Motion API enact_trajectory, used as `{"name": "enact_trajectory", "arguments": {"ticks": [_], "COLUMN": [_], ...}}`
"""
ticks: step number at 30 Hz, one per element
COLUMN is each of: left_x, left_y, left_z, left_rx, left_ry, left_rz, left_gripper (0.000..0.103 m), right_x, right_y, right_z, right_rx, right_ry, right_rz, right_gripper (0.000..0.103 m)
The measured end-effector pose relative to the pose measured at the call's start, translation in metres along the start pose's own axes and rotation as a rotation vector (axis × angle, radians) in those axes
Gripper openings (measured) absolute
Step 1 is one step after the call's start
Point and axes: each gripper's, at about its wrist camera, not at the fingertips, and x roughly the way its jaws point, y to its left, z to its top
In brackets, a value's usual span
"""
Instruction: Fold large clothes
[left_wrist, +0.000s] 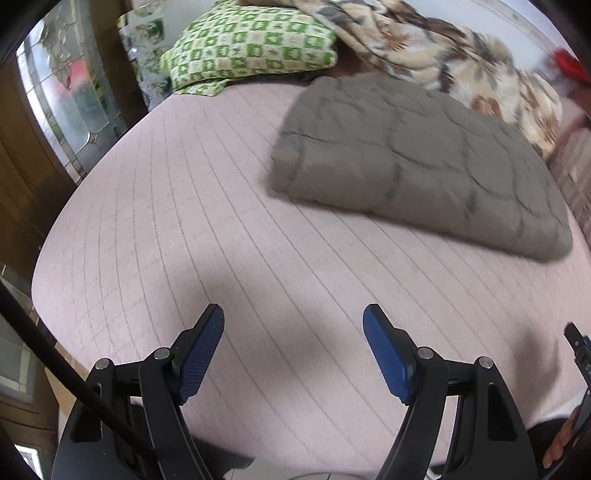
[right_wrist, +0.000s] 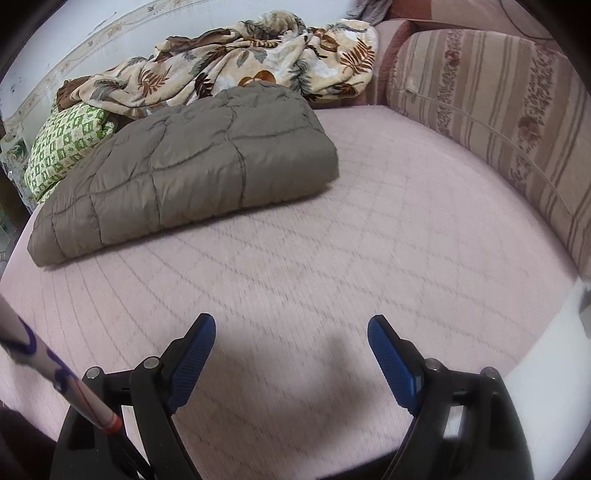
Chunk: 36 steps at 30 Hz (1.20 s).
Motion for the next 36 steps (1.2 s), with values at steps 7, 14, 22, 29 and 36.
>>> {"name": "enact_trajectory", "arguments": {"ticks": [7,14,22,29,36], "left_x": [0.042,0.110,0.182,0.232,0.167], "left_y": [0.041,0.077,0.050,0.037,0.007], "left_z": [0.059,0.139,0.190,0.190,0.202], "left_rx": [-0.119,-0.317,-0.216,-0.290,-0.158], "left_ry": [-0.006,-0.004,0.115,0.257,0.145], "left_rz": [-0.087,-0.370,-0.660,-0.860,-0.720], "left_gripper": [0.077,0.077,0.082,0.096,0.052], "right_x": [0.018,0.059,0.153,0.218,0.220], "right_y": [0.006,-0.028,-0.072,-0.070,-0.037], "right_z": [0.050,0.122,0.176,0.198,0.202], "right_rx": [0.022,0.198,0.425,0.426,0.378], "right_ry": [-0.058,-0.095,0.024,0.159,0.183], "right_rz": [-0.024,-0.022,0.217,0.522,0.634], "right_gripper": [0.090,0.098,0.101,0.103,0.076]}}
